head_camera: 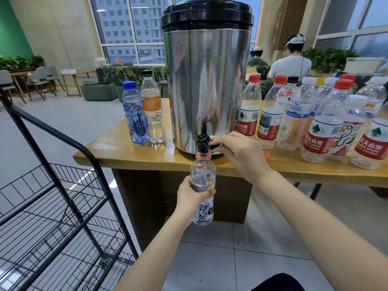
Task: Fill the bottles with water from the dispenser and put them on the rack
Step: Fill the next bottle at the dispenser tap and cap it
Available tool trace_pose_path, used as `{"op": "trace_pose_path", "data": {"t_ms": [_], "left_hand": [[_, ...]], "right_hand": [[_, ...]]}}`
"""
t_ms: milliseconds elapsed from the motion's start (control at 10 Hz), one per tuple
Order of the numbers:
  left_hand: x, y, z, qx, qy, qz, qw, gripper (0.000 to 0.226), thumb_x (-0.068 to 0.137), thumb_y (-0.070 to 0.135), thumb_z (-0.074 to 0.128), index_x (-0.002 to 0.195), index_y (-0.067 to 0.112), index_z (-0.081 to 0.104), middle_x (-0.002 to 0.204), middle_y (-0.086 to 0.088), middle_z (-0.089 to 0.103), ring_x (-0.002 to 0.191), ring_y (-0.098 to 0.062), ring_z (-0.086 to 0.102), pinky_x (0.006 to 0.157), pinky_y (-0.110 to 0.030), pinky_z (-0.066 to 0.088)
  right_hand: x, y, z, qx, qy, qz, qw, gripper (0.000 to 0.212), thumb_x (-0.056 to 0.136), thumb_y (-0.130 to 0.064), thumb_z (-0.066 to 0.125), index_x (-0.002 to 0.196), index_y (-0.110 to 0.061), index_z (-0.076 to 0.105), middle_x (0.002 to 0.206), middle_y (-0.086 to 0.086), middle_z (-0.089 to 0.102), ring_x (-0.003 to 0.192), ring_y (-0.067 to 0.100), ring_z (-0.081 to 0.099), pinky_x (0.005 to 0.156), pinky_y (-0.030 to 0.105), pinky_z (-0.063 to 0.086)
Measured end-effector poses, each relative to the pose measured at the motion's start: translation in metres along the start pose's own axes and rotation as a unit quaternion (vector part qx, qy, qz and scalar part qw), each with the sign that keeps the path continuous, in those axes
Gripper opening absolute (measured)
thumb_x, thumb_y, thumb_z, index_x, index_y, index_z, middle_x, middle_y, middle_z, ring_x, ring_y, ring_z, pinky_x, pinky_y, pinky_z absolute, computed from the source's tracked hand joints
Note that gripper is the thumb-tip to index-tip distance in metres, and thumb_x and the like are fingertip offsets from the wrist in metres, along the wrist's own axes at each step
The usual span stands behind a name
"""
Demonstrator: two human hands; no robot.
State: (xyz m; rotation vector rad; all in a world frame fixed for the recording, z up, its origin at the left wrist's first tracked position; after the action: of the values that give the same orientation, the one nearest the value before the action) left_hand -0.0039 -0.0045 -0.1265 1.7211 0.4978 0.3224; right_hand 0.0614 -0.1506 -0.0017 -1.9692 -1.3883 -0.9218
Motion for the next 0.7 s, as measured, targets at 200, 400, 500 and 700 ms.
{"op": "trace_pose_path", "data": {"t_ms": [200, 400, 500, 700], "left_hand": [[-0.0010, 0.0021, 0.0010, -0.001, 0.004, -0.006, 1.000, 0.058, 0.070, 0.018, 0.087, 0.118, 0.023, 0.054, 0.117, 0.002, 0.064, 0.110, -0.017, 0.059, 0.095, -0.039, 0.051], [-0.0010, 0.0026, 0.0017, 0.001, 0.008, -0.009, 1.000, 0.059, 0.070, 0.018, 0.087, 0.118, 0.023, 0.054, 0.117, 0.002, 0.064, 0.111, -0.017, 0.058, 0.095, -0.039, 0.050], [-0.0003, 0.0017, 0.0023, 0.001, 0.008, -0.008, 1.000, 0.060, 0.070, 0.017, 0.087, 0.121, 0.022, 0.054, 0.118, 0.002, 0.064, 0.111, -0.016, 0.058, 0.094, -0.037, 0.049], [0.0001, 0.0026, 0.0032, 0.004, 0.010, -0.007, 1.000, 0.062, 0.070, 0.016, 0.087, 0.123, 0.020, 0.055, 0.119, 0.001, 0.064, 0.113, -0.017, 0.059, 0.099, -0.043, 0.051]], "right_hand": [[0.0002, -0.0006, 0.0000, 0.001, 0.004, 0.000, 1.000, 0.024, 0.092, -0.020, 0.057, 0.109, -0.008, 0.069, 0.102, 0.007, 0.071, 0.087, 0.017, 0.067, 0.066, 0.037, 0.057], [0.0001, -0.0004, 0.0004, 0.002, 0.007, -0.003, 1.000, 0.024, 0.092, -0.020, 0.058, 0.109, -0.008, 0.069, 0.102, 0.008, 0.072, 0.086, 0.017, 0.067, 0.066, 0.037, 0.057], [0.0000, -0.0001, 0.0007, 0.001, 0.008, -0.005, 1.000, 0.024, 0.091, -0.019, 0.058, 0.109, -0.008, 0.069, 0.102, 0.008, 0.072, 0.086, 0.017, 0.067, 0.066, 0.037, 0.057], [-0.0004, 0.0024, 0.0019, 0.003, 0.003, -0.001, 1.000, 0.026, 0.093, -0.021, 0.056, 0.112, -0.009, 0.068, 0.096, 0.008, 0.071, 0.085, 0.018, 0.066, 0.065, 0.038, 0.057]]}}
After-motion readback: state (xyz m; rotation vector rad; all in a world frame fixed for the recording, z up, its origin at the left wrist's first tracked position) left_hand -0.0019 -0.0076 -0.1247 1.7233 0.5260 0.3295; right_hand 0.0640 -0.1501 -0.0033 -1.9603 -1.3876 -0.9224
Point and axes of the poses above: each hand's wrist, its own x-axis towards the middle knuckle, its own z-axis out of the palm, y = z × x, the point moved 2 cm from there along x, towards the middle knuckle
